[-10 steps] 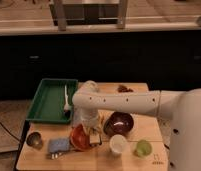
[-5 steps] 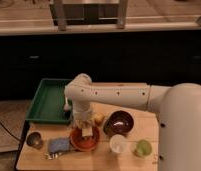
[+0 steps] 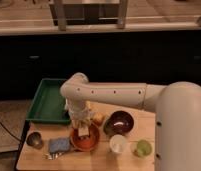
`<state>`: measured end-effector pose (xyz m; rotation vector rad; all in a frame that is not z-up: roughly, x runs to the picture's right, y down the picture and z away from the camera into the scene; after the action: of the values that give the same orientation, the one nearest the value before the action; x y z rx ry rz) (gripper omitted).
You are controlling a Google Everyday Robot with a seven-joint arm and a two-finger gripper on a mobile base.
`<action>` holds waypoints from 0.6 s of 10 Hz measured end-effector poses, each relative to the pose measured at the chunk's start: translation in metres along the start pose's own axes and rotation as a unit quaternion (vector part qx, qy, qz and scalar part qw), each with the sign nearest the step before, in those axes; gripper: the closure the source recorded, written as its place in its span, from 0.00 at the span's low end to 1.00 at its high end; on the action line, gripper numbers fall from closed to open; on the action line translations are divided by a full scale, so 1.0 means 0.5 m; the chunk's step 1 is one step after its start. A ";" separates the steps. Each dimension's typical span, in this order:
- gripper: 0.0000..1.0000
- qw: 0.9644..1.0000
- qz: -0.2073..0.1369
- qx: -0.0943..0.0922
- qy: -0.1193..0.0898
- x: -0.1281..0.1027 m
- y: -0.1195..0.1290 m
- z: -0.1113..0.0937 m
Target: Wipe red bowl with eraser
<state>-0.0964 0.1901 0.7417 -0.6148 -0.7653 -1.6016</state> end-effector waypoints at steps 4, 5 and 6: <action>1.00 1.000 0.001 0.000 0.000 0.000 0.001 0.000; 1.00 1.000 0.001 0.000 0.000 0.000 0.002 0.000; 1.00 1.000 0.001 0.000 0.000 0.000 0.001 0.000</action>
<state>-0.0958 0.1901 0.7418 -0.6151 -0.7651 -1.6002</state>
